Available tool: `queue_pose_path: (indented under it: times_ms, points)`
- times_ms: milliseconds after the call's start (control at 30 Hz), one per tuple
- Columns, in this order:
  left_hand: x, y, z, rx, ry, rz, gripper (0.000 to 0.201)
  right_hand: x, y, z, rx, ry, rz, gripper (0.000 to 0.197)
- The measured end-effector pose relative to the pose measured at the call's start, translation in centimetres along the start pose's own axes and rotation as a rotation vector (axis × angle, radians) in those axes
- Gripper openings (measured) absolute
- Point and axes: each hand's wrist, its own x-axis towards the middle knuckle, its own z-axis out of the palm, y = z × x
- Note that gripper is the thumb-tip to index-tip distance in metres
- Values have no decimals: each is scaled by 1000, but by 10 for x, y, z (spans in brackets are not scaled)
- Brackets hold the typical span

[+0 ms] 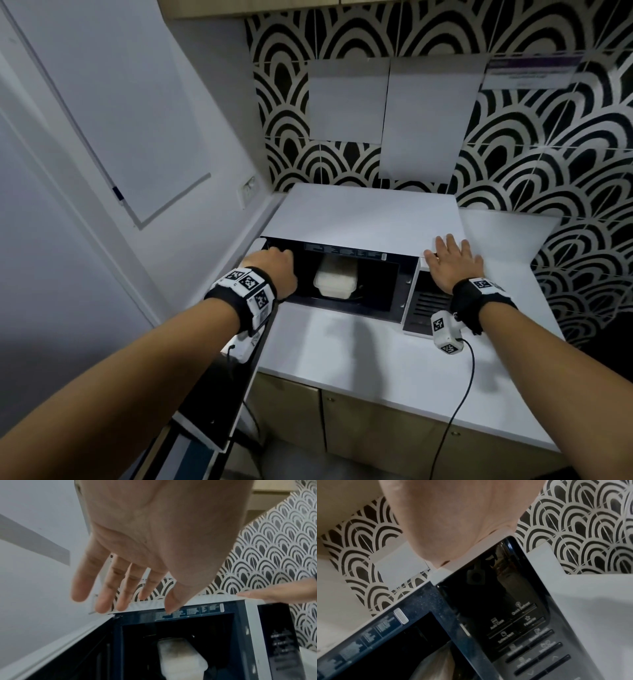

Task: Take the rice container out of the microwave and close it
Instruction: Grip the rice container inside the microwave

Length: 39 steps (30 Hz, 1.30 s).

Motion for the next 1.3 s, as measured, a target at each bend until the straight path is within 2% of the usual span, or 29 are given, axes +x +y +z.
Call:
queue_pose_path:
  times_ms: [67, 100, 200, 233, 267, 333, 433, 566, 666, 766, 866, 1000, 1200, 1300]
  points:
    - [14, 13, -2, -17, 0, 64, 44, -3, -7, -2, 59, 23, 15, 64]
    - [21, 19, -1, -23, 3, 97, 45, -8, -14, -3, 121, 87, 2, 62]
    - [45, 37, 10, -55, -11, 179, 51, -32, -44, 0, 300, 377, -176, 36]
    - [53, 42, 15, -71, -33, 193, 51, -39, -56, 2, 336, 393, -227, 28]
    - [62, 47, 22, -87, -60, 200, 52, -45, -66, 6, 358, 349, -262, 26]
    - [79, 56, 38, -127, -111, 197, 54, -48, -83, 18, 330, 147, -282, 34]
    - [105, 64, 64, -226, -183, 137, 58, -37, -98, 45, 277, -123, -232, 39]
    - [136, 59, 95, -389, -206, -6, 53, -12, -112, 83, 310, -277, -98, 43]
    - [154, 52, 113, -532, -237, -73, 48, 6, -122, 104, 336, -312, 9, 50]
    - [171, 47, 132, -724, -265, -101, 41, 23, -129, 121, 413, -315, 106, 44]
    - [186, 45, 154, -906, -234, -101, 37, 38, -132, 136, 538, -319, 190, 39]
    - [198, 50, 173, -1052, -228, -126, 38, 50, -134, 153, 675, -319, 293, 45]
    - [199, 53, 190, -1263, -233, -210, 32, 49, -141, 165, 889, -327, 360, 45]
    - [194, 49, 191, -1307, -209, -202, 26, 40, -138, 167, 1009, -356, 344, 46]
